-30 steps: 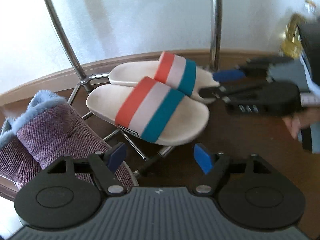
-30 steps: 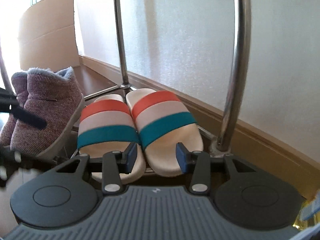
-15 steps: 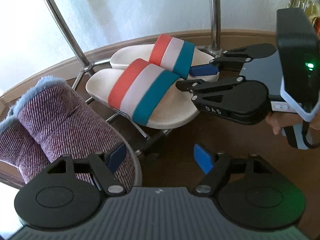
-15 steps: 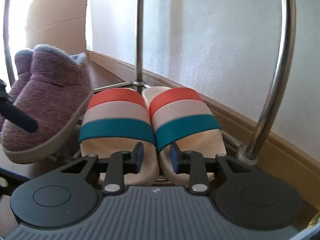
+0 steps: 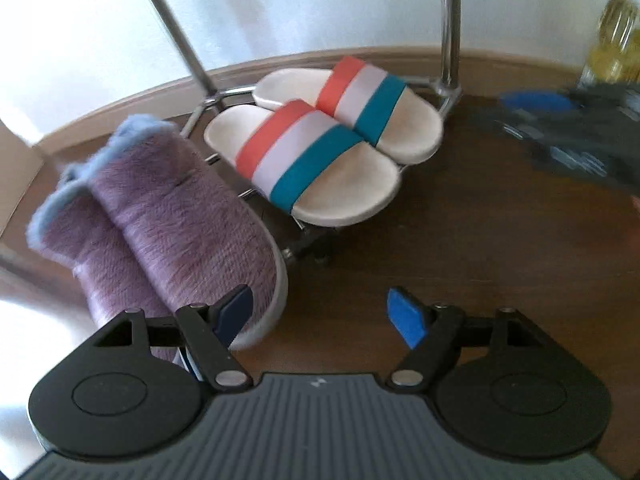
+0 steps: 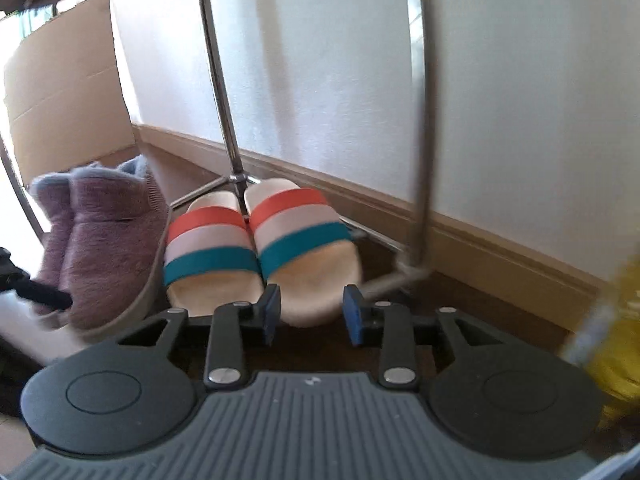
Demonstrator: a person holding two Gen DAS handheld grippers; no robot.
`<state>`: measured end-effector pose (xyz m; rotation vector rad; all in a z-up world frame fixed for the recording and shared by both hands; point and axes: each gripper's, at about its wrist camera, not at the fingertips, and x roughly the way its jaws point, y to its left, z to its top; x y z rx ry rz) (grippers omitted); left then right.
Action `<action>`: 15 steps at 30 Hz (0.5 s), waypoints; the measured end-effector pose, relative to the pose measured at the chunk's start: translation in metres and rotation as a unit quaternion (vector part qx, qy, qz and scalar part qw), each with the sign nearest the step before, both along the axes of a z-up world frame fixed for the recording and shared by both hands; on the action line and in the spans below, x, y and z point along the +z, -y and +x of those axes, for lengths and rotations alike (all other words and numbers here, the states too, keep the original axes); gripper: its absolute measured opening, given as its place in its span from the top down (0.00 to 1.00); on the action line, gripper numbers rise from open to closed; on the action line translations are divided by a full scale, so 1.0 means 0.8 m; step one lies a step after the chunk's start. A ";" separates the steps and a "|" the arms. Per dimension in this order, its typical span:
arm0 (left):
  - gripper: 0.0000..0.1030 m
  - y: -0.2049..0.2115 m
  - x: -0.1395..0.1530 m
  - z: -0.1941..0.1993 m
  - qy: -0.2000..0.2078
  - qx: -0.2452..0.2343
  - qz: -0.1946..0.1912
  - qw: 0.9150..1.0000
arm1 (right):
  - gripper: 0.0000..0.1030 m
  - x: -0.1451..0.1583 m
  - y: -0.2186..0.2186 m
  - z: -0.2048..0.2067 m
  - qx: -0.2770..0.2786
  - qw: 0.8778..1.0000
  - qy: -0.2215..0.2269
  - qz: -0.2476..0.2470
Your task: Organize scattered shoes
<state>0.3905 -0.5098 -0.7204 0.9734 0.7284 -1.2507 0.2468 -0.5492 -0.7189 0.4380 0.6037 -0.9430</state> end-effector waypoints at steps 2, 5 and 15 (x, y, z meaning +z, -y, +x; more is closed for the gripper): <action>0.25 -0.018 0.062 -0.012 -0.018 0.021 -0.002 1.000 | 0.61 0.048 -0.027 -0.020 -0.002 1.000 -0.020 0.020; 0.25 -0.041 0.153 -0.019 -0.035 0.056 -0.016 0.998 | 0.54 0.111 -0.053 -0.040 -0.009 0.999 -0.029 0.036; 0.26 -0.136 0.473 -0.043 -0.060 0.200 -0.042 0.977 | 0.24 0.451 -0.118 -0.077 -0.049 0.997 0.040 0.041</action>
